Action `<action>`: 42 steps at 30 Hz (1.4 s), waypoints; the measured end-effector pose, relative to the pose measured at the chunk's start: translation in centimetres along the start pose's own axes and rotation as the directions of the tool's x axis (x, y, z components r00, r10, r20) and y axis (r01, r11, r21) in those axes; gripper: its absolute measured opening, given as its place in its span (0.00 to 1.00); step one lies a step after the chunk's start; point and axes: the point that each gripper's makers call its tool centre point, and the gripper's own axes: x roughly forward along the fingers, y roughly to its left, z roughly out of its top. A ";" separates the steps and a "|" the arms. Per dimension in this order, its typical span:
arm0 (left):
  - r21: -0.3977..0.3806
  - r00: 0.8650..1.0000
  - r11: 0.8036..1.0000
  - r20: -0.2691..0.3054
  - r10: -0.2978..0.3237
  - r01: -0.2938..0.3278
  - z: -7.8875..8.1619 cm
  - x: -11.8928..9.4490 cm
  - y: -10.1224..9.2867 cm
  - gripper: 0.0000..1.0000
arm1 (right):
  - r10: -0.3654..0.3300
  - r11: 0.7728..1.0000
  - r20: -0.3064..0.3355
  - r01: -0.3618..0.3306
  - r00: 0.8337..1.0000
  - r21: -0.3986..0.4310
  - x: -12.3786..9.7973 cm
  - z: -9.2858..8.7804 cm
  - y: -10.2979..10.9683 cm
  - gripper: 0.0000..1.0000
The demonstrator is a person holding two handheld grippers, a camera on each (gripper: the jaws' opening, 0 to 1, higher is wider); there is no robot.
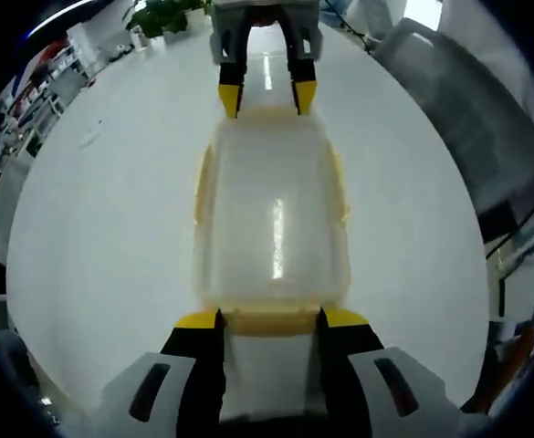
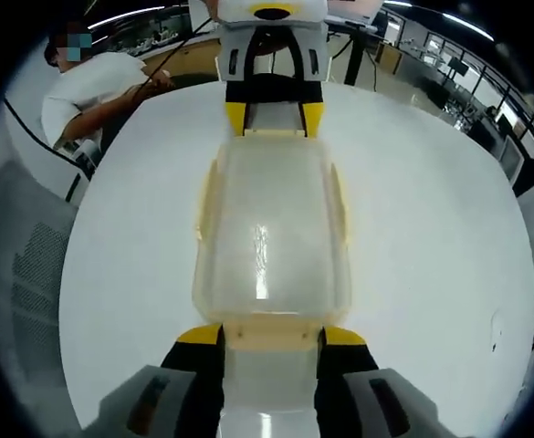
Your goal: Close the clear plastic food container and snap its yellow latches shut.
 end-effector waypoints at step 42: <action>-0.009 0.997 0.997 -0.024 0.070 -0.070 2.1 -3.7 -0.3 0.37 | -0.074 0.997 0.032 0.074 0.997 -0.021 -4.7 1.2 0.7 0.36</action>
